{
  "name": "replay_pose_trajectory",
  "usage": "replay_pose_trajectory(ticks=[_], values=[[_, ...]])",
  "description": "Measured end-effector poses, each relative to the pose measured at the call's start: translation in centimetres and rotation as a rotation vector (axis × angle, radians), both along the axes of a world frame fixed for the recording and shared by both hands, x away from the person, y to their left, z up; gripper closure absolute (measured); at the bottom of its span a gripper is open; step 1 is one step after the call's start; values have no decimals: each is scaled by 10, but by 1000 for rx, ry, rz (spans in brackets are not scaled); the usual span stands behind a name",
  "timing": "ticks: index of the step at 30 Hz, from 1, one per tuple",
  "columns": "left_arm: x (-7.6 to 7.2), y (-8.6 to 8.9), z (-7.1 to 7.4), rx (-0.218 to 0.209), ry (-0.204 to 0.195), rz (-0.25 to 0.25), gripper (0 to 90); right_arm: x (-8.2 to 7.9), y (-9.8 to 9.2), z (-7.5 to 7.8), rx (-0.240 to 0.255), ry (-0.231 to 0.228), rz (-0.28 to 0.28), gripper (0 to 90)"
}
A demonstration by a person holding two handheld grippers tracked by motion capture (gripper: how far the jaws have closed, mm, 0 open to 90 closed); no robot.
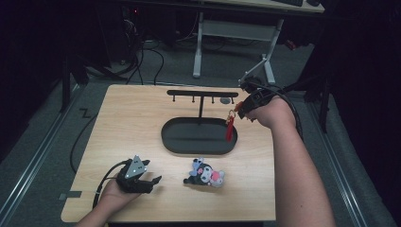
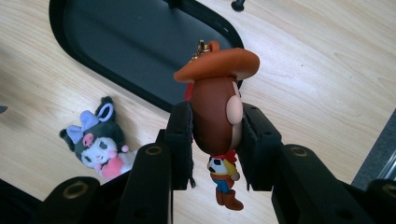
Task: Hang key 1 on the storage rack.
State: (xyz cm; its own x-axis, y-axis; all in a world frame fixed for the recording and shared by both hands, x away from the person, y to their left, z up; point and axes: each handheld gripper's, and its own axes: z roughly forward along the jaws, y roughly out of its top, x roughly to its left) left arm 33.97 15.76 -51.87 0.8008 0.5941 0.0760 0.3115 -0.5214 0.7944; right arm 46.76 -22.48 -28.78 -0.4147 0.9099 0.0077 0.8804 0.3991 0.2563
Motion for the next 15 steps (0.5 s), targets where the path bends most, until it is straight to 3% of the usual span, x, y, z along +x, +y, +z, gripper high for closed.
replay_pose_trajectory(ticks=[15], values=[[0, 0, -1, 9, 6, -5, 256, 21, 6, 5, 17, -38, -13, 678]])
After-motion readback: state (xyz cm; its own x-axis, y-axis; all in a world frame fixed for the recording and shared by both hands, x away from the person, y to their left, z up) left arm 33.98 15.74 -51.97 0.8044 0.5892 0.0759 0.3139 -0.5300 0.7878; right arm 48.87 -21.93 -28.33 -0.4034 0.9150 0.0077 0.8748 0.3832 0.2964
